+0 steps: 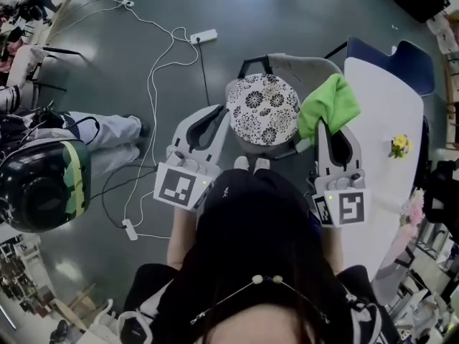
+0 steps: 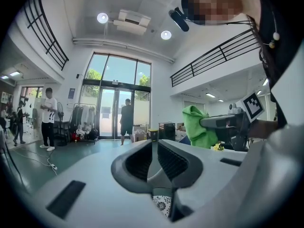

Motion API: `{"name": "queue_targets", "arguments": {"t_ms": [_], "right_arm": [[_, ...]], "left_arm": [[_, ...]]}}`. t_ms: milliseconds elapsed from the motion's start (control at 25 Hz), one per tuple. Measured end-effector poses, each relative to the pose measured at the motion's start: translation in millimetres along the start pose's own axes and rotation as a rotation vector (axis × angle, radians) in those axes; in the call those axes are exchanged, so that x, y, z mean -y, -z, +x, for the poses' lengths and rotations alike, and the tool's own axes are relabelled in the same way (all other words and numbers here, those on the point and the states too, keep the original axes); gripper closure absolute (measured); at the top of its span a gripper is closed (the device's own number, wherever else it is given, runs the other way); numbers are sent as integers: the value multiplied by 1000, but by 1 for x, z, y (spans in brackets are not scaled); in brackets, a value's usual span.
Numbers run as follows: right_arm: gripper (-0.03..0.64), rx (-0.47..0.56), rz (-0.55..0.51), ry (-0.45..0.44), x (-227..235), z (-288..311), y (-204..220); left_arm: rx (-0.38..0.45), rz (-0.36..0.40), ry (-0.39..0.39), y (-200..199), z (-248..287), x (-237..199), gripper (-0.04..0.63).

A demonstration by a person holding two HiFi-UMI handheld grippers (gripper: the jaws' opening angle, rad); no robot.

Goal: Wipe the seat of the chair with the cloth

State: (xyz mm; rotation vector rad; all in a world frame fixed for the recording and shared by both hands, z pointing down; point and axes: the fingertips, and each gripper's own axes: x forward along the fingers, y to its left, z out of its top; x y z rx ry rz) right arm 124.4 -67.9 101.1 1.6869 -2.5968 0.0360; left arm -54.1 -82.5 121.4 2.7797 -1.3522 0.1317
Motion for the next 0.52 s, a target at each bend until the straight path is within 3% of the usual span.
{"name": "queue_targets", "arguments": {"t_ms": [240,520], "right_arm": [[575,3,-4,-24,-3,14,-6],[575,32,-17,-40,-17,-1,-21]], "left_arm": [[-2,-56,-7,9,3,-10,557],[30,-63,-9,6,-17,-4,557]]}}
